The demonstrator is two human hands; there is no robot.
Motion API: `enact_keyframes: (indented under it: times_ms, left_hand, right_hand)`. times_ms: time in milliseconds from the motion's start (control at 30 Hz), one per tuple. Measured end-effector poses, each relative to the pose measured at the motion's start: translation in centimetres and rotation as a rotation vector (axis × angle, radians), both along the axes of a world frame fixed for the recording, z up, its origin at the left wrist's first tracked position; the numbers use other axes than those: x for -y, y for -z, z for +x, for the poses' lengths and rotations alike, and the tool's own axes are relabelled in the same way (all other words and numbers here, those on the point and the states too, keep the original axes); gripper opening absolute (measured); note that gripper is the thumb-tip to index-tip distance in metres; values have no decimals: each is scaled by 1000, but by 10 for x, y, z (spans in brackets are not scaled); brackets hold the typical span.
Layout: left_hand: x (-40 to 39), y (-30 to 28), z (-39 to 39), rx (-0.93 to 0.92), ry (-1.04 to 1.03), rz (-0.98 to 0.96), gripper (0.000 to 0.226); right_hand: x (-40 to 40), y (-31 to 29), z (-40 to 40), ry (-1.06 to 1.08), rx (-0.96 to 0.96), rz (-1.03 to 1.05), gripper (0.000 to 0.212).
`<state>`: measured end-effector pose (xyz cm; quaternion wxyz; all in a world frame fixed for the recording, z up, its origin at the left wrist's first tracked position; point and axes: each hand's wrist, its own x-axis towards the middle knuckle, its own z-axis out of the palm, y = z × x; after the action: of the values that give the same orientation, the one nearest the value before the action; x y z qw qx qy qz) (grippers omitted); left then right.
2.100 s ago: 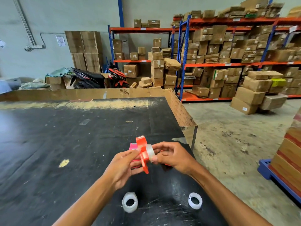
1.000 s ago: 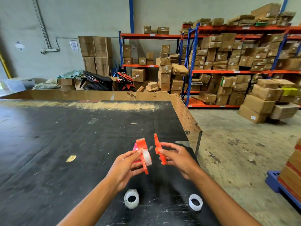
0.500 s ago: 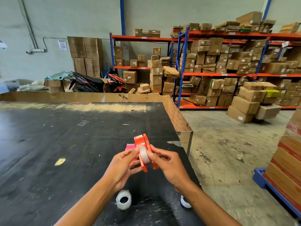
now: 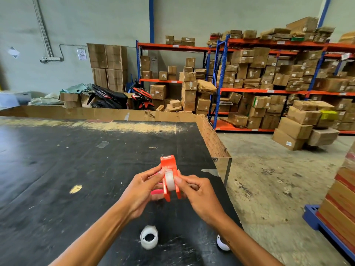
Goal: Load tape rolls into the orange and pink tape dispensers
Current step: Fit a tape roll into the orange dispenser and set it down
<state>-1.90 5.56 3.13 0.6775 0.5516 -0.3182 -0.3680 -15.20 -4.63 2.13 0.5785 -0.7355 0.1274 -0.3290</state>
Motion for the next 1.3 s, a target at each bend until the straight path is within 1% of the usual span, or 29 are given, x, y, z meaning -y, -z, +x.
enact_keyframes:
  times_ms: [33,133,233,333,433,500,567,700,900,967,1067,1100,1200,1300]
  left_hand:
    - [1,0,1,-4,-19,2,38]
    - [7,1,-1,47,-104,8,41]
    - [13,1,-7,118,-145,-6,51]
    - [20,2,-7,128,-146,-29,58]
    - [24,4,-5,214,-126,13,63]
    - [28,6,-6,234,-108,24,58]
    - [31,8,-7,213,-96,21,54]
    - [33,10,-11,180,-53,44,47]
    - [28,8,-14,233,29,23,37]
    - [25,6,-15,271,55,14,35]
    - [20,4,-17,298,87,-24,36]
    - [19,3,-18,302,85,-34,36]
    - [14,3,-18,332,78,-43,41]
    - [10,4,-17,373,59,-44,45]
  right_hand:
    - [1,-2,2,2,-10,-5,19]
    - [10,-7,9,72,-79,-51,33]
    - [17,-10,12,86,-109,-124,24]
    - [23,-11,11,60,-141,-192,27]
    - [32,-16,8,84,-192,-249,12]
    - [40,-20,7,83,-213,-241,11]
    - [47,-22,5,70,-229,-228,5]
    - [52,-23,2,29,-235,-242,5]
    - [58,-39,1,173,-86,-305,2]
    - [61,-48,0,168,-74,-285,6]
    - [63,-56,1,94,-145,-231,11]
    - [63,-57,2,69,-163,-176,12]
    - [62,-58,4,-37,-215,81,13]
    - [62,-62,4,-121,-292,208,7]
